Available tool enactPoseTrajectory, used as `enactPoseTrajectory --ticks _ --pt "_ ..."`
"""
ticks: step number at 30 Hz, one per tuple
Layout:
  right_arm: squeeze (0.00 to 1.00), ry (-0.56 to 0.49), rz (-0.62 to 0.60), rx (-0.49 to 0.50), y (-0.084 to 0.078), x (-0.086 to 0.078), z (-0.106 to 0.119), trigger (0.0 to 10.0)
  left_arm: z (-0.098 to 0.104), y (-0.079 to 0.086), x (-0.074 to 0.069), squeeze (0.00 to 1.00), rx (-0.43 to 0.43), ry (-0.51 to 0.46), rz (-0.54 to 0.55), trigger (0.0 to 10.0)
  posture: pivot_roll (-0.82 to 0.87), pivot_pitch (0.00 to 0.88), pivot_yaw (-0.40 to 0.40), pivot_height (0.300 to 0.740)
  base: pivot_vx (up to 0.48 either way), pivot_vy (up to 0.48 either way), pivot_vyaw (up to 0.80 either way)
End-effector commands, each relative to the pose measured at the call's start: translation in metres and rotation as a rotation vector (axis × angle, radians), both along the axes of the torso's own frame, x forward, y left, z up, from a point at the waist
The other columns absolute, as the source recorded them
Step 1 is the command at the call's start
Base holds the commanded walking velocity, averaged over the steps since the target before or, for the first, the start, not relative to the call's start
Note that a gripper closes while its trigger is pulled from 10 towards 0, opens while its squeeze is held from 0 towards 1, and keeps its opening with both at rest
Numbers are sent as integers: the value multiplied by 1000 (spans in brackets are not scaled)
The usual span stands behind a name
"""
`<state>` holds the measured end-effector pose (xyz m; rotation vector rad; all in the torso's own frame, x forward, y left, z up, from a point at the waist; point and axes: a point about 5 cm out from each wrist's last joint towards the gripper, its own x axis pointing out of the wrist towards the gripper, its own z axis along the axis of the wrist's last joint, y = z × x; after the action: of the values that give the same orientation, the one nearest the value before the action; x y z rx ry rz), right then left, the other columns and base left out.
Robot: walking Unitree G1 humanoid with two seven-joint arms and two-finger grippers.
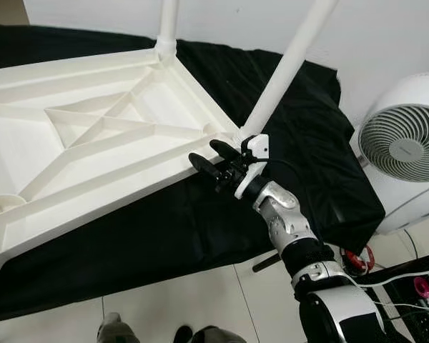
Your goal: Building children table
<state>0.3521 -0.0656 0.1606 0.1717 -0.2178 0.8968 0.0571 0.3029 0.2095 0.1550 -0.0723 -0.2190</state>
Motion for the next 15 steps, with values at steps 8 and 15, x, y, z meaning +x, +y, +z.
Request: enactPoseTrajectory --ticks 8,15 --pt "0 7 -6 -13 -4 1 -6 10000 -1 39 -40 0 12 144 259 10000 448 162 -228 740 0 0 0" --pt "0 9 -17 -13 -6 3 -8 10000 3 97 -55 0 151 184 523 10000 439 148 -221 740 0 0 0"
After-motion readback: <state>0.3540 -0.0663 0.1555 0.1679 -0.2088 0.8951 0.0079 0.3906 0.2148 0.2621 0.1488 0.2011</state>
